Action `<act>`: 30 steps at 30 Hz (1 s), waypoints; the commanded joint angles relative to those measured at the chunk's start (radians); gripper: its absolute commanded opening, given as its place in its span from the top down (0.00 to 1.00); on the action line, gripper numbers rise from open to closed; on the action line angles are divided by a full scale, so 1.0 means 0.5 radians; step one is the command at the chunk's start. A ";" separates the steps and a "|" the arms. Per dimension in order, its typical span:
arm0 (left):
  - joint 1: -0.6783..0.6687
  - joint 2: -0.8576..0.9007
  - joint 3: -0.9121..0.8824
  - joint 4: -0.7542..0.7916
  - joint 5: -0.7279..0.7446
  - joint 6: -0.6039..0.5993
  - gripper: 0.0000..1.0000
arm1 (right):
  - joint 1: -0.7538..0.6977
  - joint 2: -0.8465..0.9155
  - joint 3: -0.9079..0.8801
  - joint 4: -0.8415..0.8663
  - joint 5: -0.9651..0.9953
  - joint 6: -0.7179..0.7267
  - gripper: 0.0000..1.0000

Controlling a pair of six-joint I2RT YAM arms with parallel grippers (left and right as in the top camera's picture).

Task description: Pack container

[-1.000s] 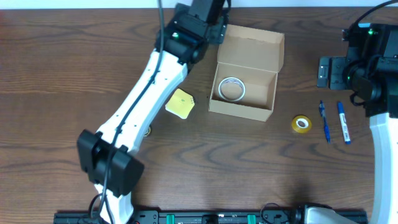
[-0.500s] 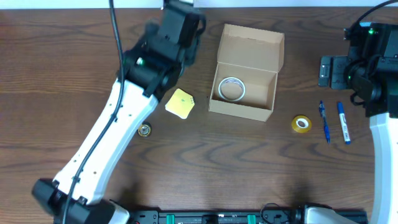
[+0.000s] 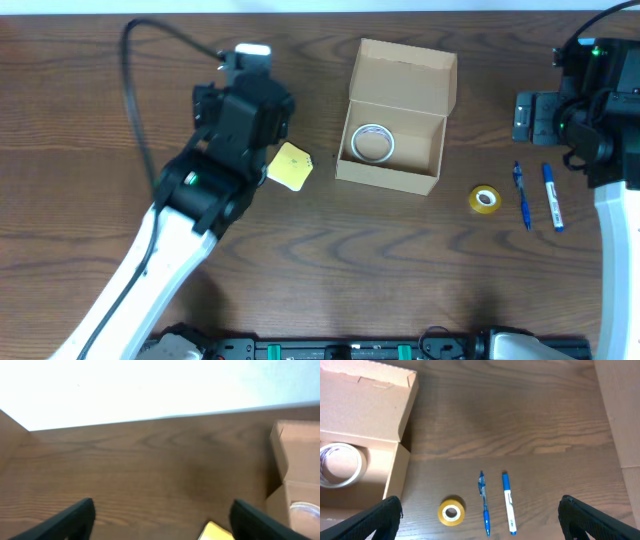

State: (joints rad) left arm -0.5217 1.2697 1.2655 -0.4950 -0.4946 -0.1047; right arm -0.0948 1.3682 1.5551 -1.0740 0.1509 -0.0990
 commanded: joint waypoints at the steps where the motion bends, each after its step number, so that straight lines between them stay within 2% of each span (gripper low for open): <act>1: 0.037 -0.164 -0.259 0.076 0.036 -0.108 0.07 | 0.008 0.019 0.038 -0.010 0.007 -0.005 0.01; 4: 0.048 -0.334 -0.536 0.223 0.102 -0.108 0.06 | 0.008 0.019 0.038 0.010 -0.011 -0.005 0.01; 8: 0.053 -0.320 -0.793 0.425 0.121 -0.107 0.06 | 0.009 0.019 0.038 0.008 -0.043 0.002 0.01; 12: 0.123 -0.081 -0.952 0.732 0.205 -0.107 0.07 | 0.009 0.019 0.038 0.010 -0.161 0.002 0.01; 16: 0.166 0.251 -0.955 0.932 0.207 -0.105 0.07 | 0.009 0.019 0.038 0.010 -0.160 0.001 0.01; 22: 0.166 0.429 -0.954 0.989 0.291 -0.053 0.07 | 0.009 0.020 0.038 0.031 -0.159 0.000 0.01; 26: 0.166 0.452 -0.954 1.004 0.451 -0.010 0.18 | 0.009 0.025 0.038 0.041 -0.159 0.001 0.01; 30: 0.166 0.546 -0.954 0.995 0.721 -0.008 0.18 | 0.009 0.026 0.038 0.046 -0.160 0.001 0.01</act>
State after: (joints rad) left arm -0.4427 1.5009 0.7914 0.0048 -0.2470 -0.1230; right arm -0.0948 1.3746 1.5551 -1.0534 0.0784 -0.0990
